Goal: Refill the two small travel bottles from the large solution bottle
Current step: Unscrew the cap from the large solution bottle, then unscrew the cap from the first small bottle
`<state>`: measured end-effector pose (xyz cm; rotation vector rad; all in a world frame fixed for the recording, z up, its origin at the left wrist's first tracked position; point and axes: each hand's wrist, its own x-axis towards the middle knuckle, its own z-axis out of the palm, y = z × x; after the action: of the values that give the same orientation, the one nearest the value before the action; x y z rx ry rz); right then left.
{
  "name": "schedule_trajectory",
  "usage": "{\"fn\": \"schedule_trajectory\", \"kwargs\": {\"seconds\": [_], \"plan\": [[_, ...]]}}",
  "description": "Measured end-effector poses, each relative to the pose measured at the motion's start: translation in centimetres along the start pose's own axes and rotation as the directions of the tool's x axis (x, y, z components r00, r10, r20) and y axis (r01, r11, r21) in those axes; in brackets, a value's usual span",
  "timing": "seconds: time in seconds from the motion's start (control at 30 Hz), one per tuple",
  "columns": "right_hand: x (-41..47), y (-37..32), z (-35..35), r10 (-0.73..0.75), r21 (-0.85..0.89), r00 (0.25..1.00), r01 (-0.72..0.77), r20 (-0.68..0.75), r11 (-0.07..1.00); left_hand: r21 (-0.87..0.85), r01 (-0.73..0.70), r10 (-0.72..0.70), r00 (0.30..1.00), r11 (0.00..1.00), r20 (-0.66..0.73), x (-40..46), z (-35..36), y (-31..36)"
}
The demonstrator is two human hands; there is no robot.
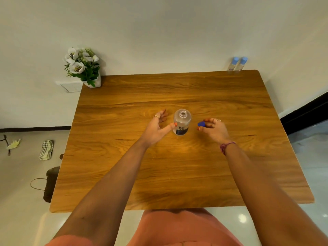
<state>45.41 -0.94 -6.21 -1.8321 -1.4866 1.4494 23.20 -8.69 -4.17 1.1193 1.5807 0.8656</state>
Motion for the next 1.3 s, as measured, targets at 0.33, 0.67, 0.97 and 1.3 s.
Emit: {"fn": "schedule_trajectory", "kwargs": {"seconds": [0.33,0.67,0.97,1.3], "plan": [[0.6,2.2,3.1,-0.106,-0.261,0.993,0.089,-0.053,0.961,0.154,0.056,-0.045,0.996,0.986,-0.075,-0.7,-2.9,-1.5],[1.5,2.8,2.7,-0.116,-0.235,0.993,0.107,-0.024,0.966,0.163,0.008,0.016,0.989,0.987,-0.148,1.4,-3.9,-0.1],[6.1,-1.6,-6.0,-0.272,-0.191,0.942,0.235,-0.198,0.953,0.159,-0.071,0.097,0.982,0.985,-0.163,6.6,-2.1,6.2],[16.7,-9.4,-15.3,-0.393,-0.356,0.839,0.260,-0.377,0.898,0.071,-0.133,0.141,0.982,0.989,-0.123,15.4,2.3,12.2]]}}
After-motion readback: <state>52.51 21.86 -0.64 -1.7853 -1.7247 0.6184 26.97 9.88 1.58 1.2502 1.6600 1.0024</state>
